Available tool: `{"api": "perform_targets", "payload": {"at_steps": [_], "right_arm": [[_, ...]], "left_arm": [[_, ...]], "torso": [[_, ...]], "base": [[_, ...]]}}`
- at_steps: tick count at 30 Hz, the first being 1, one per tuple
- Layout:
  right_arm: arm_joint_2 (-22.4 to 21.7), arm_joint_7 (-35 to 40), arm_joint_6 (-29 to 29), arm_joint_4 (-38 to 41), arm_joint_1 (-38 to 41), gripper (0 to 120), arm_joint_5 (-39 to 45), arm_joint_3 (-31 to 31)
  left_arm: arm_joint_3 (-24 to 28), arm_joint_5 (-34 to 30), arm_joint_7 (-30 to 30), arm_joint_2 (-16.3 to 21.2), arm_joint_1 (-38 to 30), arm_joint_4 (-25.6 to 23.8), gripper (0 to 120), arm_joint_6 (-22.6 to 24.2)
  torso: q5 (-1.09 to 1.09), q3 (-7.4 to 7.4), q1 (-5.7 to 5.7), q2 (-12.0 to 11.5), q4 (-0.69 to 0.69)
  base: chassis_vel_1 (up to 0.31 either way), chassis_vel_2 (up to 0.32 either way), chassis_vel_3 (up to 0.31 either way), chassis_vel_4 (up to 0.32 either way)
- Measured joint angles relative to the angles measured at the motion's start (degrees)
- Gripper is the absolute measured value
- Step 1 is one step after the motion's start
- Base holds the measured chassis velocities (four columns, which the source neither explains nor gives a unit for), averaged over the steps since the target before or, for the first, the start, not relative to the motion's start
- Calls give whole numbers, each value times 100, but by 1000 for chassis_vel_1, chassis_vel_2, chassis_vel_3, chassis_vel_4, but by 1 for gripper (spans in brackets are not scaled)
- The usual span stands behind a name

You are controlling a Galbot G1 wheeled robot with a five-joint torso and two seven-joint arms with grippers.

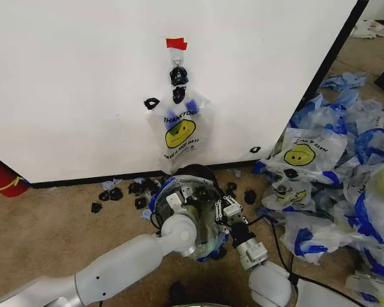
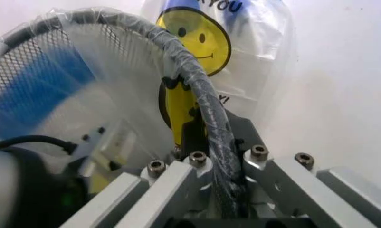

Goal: Pick up the garbage bag from the wall and place it over the trash bin.

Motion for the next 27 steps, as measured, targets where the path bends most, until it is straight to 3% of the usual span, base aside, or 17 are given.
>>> {"api": "perform_targets", "payload": {"at_steps": [9,17,27], "right_arm": [[30,2,-14,-60,15,0,12,-47],[10,8,-16,-88,28,0,13,-47],[3,11,-16,-100,28,0,14,-55]], "left_arm": [[-67,36,-24,210,83,-149,0,-28],[-220,-117,-169,-61,266,-110,0,-235],[-273,127,-135,-234,347,56,0,-474]], "torso": [[0,0,0,0,0],[0,0,0,0,-1],[0,0,0,0,-1]], "base": [[0,0,0,0],[0,0,0,0],[0,0,0,0]]}}
